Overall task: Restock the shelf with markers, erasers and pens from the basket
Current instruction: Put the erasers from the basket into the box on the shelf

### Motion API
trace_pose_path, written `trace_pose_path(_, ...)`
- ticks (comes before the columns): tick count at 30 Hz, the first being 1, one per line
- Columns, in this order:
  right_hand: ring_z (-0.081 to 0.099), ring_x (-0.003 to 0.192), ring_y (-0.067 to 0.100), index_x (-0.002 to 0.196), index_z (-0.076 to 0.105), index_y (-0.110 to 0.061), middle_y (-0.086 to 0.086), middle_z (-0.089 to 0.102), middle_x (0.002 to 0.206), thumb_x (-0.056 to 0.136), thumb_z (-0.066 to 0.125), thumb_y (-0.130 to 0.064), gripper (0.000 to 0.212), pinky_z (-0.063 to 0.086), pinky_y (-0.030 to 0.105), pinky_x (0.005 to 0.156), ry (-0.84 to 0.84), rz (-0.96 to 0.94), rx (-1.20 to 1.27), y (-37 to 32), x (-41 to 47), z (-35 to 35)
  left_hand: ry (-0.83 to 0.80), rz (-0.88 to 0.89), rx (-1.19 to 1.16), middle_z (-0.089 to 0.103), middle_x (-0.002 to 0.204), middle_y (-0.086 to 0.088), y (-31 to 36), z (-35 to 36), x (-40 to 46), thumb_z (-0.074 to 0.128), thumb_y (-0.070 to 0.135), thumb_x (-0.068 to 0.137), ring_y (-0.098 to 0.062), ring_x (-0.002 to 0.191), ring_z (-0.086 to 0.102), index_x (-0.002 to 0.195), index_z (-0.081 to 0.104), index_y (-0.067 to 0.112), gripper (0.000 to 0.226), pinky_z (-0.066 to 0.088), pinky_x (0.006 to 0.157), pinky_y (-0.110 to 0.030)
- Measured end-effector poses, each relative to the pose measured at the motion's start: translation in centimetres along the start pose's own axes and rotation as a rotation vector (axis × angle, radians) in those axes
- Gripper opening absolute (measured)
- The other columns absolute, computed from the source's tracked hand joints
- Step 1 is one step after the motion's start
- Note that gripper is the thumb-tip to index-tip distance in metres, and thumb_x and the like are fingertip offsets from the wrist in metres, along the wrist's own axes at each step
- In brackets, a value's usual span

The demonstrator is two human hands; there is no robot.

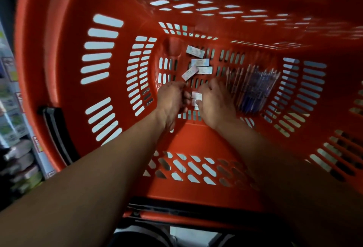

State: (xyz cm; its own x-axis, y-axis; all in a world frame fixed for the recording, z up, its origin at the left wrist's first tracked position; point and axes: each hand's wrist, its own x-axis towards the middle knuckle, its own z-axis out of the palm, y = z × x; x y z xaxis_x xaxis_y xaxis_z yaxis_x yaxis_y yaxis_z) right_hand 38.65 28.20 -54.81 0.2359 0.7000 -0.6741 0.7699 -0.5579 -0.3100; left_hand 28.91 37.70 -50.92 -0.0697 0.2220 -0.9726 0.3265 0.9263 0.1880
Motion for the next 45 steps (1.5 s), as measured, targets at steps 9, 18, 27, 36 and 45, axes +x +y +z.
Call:
trace_pose_path(9, 0.062, 0.085, 0.016, 0.099, 0.067, -0.015, -0.001, 0.066, 0.093, 0.093, 0.071, -0.017, 0.007, 0.037, 0.017, 0.067, 0.111, 0.150, 0.391, 0.7, 0.5, -1.4, -0.100, -0.051, -0.146, 0.056, 0.066, -0.002, -0.2, -0.4, 0.0, 0.043, 0.035, 0.107, -0.015, 0.054, 0.051, 0.093, 0.060, 0.014, 0.030, 0.041, 0.053, -0.028)
trace_pose_path(18, 0.071, 0.075, 0.000, 0.093, 0.072, -0.028, -0.009, 0.074, 0.084, 0.093, 0.075, -0.020, 0.008, 0.055, 0.019, 0.070, -0.139, 0.248, 0.867, -3.0, -2.2, -3.1, -0.127, -0.020, -0.025, 0.061, 0.085, -0.011, -0.3, -0.1, 0.0, 0.054, 0.033, 0.102, -0.025, 0.079, 0.061, 0.097, 0.064, 0.009, 0.027, 0.049, 0.072, -0.033)
trace_pose_path(27, 0.064, 0.086, 0.014, 0.098, 0.073, -0.020, -0.005, 0.066, 0.092, 0.095, 0.066, -0.019, 0.008, 0.043, 0.024, 0.072, -0.052, 0.091, 0.334, 0.2, -1.3, -2.5, 0.089, 0.115, 0.236, 0.071, 0.081, -0.007, -1.0, -0.3, 0.4, 0.060, 0.016, 0.102, -0.009, 0.048, 0.057, 0.103, 0.070, 0.011, 0.012, 0.044, 0.042, -0.021)
trace_pose_path(36, 0.056, 0.116, 0.027, 0.127, 0.063, -0.017, 0.008, 0.056, 0.123, 0.092, 0.072, -0.019, 0.036, 0.047, 0.036, 0.097, -0.079, -0.033, 0.042, 0.4, -1.4, -0.5, 0.068, 0.102, 0.185, 0.071, 0.088, -0.009, -1.1, -0.4, 0.5, 0.056, 0.019, 0.106, -0.017, 0.063, 0.065, 0.110, 0.067, 0.008, 0.015, 0.049, 0.044, -0.024)
trace_pose_path(45, 0.060, 0.099, 0.019, 0.109, 0.060, -0.019, 0.001, 0.063, 0.106, 0.092, 0.072, -0.022, 0.021, 0.043, 0.029, 0.079, 0.021, 0.001, 0.126, 0.7, -1.4, -0.4, 0.088, 0.117, 0.213, 0.077, 0.097, -0.009, -1.3, -0.4, 0.6, 0.060, 0.018, 0.104, -0.019, 0.082, 0.073, 0.102, 0.072, 0.012, 0.014, 0.062, 0.075, -0.032)
